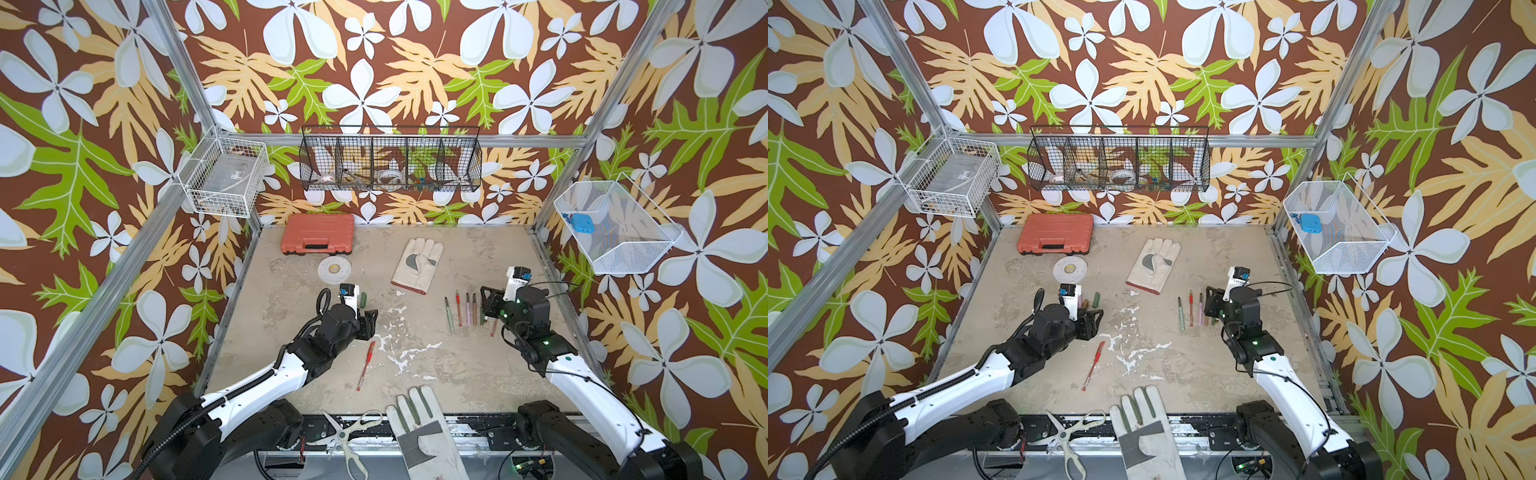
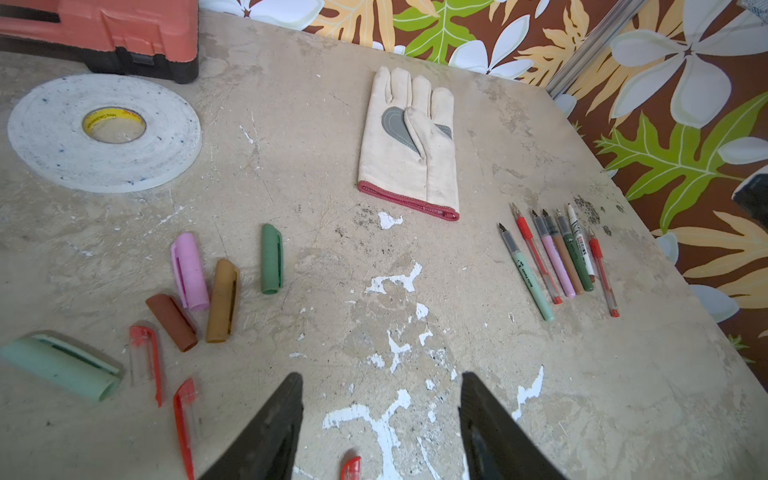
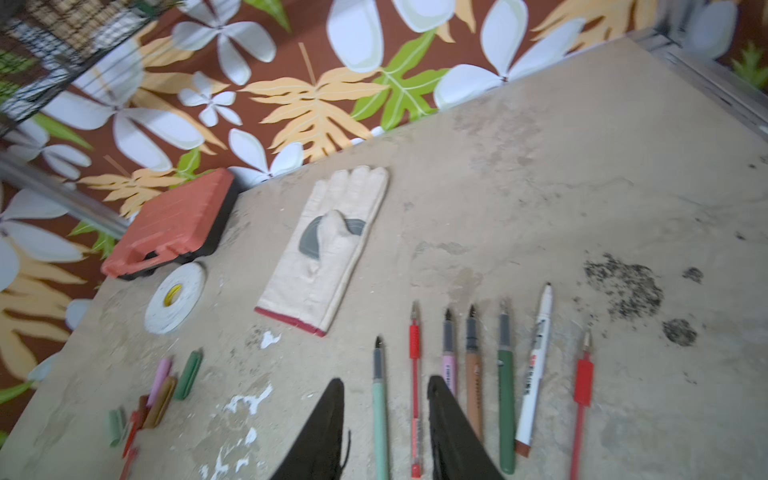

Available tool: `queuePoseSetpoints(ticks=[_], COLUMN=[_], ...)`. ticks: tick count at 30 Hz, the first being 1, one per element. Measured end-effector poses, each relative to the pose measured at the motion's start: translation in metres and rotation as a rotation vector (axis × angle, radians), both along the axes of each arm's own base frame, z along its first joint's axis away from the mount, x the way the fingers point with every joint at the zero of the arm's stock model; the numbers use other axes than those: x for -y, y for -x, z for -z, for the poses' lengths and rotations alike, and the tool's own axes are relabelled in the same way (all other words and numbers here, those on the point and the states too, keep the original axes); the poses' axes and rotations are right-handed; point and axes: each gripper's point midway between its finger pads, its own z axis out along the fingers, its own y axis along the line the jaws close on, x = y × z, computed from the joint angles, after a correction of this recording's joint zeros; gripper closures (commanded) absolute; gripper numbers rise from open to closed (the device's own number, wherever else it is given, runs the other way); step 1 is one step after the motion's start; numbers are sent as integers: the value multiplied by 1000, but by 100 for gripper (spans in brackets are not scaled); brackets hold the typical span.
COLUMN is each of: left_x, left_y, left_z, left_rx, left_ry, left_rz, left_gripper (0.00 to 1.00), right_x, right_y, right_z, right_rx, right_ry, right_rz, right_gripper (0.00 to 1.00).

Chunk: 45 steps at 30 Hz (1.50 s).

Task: Open the pen caps
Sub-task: 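Lower left gripper to the loose red pen while right sets pen beside markers, then close the left gripper on the capped red pen and lift it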

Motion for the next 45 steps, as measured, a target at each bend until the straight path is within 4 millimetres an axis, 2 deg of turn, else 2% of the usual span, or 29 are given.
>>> queuePoseSetpoints(ticks=[3, 7, 11, 14, 19, 26, 35, 45], left_x=[1, 9, 20, 27, 14, 1, -3, 4], left_y=[17, 50, 79, 93, 97, 100, 102, 88], left_z=[10, 40, 66, 77, 95, 111, 131, 133], left_rx=[-75, -205, -309, -356, -407, -447, -485, -431], left_ry=[-9, -57, -133, -189, -284, -355, -421, -422], left_rz=[18, 63, 123, 154, 106, 63, 59, 39], left_gripper=[43, 43, 43, 45, 49, 57, 72, 88], right_x=[-15, -44, -71, -87, -100, -103, -105, -105], right_y=[0, -1, 0, 3, 6, 8, 8, 8], right_z=[10, 30, 38, 43, 52, 52, 53, 53], right_rx=[-39, -124, -165, -190, -224, -227, -232, -233], right_ry=[19, 29, 38, 30, 19, 13, 9, 10], right_rz=[-63, -179, -285, -346, -403, -416, -424, -424], right_gripper=[68, 68, 68, 69, 70, 70, 70, 70])
